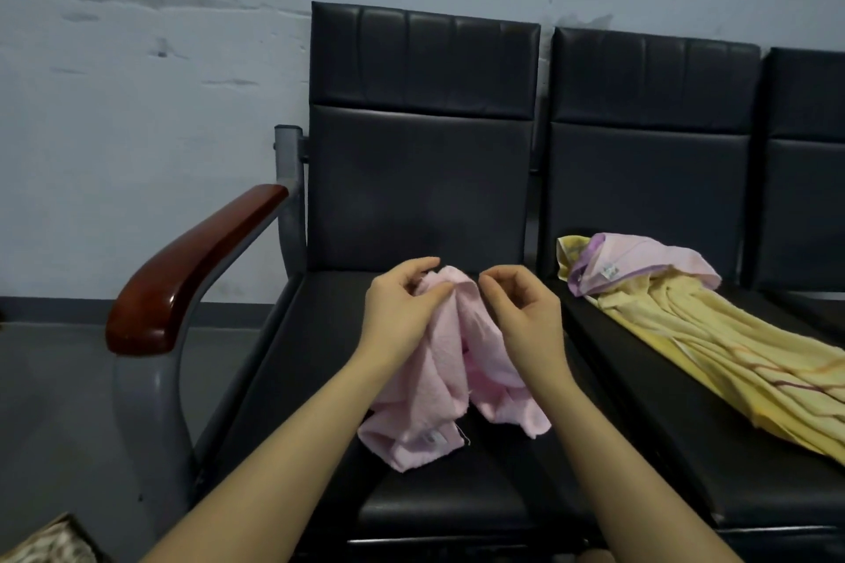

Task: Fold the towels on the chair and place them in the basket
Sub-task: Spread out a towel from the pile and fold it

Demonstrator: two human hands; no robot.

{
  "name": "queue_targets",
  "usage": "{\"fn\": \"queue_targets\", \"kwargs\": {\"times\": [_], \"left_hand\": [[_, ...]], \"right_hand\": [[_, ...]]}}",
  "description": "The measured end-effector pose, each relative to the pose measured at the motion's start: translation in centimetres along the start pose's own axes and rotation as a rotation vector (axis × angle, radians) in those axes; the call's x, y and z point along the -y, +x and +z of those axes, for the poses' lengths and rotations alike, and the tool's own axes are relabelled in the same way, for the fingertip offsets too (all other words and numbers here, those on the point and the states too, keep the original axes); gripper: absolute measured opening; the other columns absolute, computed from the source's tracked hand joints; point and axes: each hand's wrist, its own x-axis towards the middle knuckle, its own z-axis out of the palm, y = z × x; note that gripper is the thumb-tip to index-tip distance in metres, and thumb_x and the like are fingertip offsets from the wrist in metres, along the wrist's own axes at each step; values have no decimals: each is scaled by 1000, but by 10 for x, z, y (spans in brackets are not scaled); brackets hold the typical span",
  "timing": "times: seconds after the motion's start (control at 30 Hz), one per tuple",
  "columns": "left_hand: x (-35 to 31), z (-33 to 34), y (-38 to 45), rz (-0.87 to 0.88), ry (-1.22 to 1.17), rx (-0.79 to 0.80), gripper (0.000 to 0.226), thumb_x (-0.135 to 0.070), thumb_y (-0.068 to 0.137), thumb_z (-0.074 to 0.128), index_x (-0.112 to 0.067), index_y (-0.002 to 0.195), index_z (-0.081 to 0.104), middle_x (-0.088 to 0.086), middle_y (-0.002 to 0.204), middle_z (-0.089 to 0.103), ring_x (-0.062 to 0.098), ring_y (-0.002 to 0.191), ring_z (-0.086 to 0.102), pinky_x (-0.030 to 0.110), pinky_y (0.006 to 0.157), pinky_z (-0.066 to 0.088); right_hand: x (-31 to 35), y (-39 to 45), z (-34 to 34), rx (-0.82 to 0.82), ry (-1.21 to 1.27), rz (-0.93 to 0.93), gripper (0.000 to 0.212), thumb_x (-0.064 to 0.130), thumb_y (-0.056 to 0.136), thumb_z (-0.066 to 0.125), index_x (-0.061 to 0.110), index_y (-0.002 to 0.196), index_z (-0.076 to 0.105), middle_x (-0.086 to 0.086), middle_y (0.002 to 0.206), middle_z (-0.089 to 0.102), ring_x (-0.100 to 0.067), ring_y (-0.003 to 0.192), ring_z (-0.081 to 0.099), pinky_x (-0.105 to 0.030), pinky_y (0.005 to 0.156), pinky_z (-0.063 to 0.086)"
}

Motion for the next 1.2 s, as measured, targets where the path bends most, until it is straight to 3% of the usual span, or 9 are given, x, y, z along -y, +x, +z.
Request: {"fn": "queue_targets", "kwargs": {"times": [0.07, 0.17, 0.3, 0.43, 0.63, 0.83, 0.93, 1.1, 1.2], "left_hand": [[2, 1, -3, 21, 42, 38, 35, -15, 81, 73, -23, 115, 66, -14, 106, 67, -2, 101, 61, 20, 91, 49], [5, 6, -11, 48, 66, 114, 32, -17, 82, 73, -23, 113, 69, -12, 108, 69, -1, 104, 61, 23, 94, 50], [5, 7, -16, -1, 17, 132, 32, -14, 81, 73, -20, 112, 69, -11, 104, 70, -3, 101, 62, 20, 90, 51], [2, 0, -15, -45, -47, 36, 23, -16, 82, 73, -27, 101, 70, -14, 94, 71, -5, 92, 63, 16, 81, 52], [-2, -21, 5, -31, 115, -83, 22, -13, 84, 70, -23, 104, 70, -10, 87, 68, 1, 84, 63, 17, 75, 51], [7, -36, 13, -37, 325, -4, 24, -15, 92, 60, -19, 115, 65, -6, 98, 64, 7, 94, 59, 18, 76, 46], [11, -40, 11, -58, 332, 26, 22, -14, 96, 53, -17, 115, 65, -8, 103, 61, 5, 97, 55, 11, 72, 40], [14, -45, 5, -75, 333, 50, 22, -16, 88, 65, -19, 110, 68, -6, 104, 65, 10, 99, 59, 19, 77, 46], [4, -48, 10, -29, 279, -17, 20, -15, 92, 60, -17, 110, 68, -7, 102, 65, 2, 93, 59, 12, 73, 44]], "right_hand": [[-4, -4, 1, 27, -27, 71, 15, 20, 94, 60, 33, 92, 68, 13, 90, 71, -5, 94, 64, -43, 96, 48], [-4, -5, 6, 50, -22, 157, 18, 27, 94, 59, 42, 91, 68, 20, 93, 71, -3, 101, 63, -45, 101, 44], [4, -5, 7, 14, 97, 222, 15, 15, 91, 63, 26, 90, 72, 8, 88, 73, -1, 90, 67, -28, 88, 55], [5, -2, 3, -20, 187, 245, 12, 7, 88, 66, 15, 95, 71, 3, 93, 72, -1, 86, 66, -9, 68, 49], [1, 3, -7, 72, 87, 239, 22, 7, 91, 62, 17, 110, 67, 6, 103, 67, -3, 97, 62, -13, 73, 50], [-3, 3, -16, 95, -181, 111, 11, 10, 91, 63, 18, 90, 70, 9, 87, 68, -1, 85, 62, -11, 71, 48], [-4, -1, -16, 90, -153, 119, 12, 12, 91, 63, 20, 85, 70, 11, 82, 68, 0, 81, 63, -13, 69, 50], [-3, -6, -9, 61, 21, 247, 7, 15, 90, 64, 17, 89, 71, 8, 83, 70, -2, 81, 65, -14, 68, 52], [6, 0, -9, -20, 158, 287, 6, 15, 89, 66, 17, 88, 72, 9, 81, 70, 3, 77, 64, -10, 65, 50]]}}
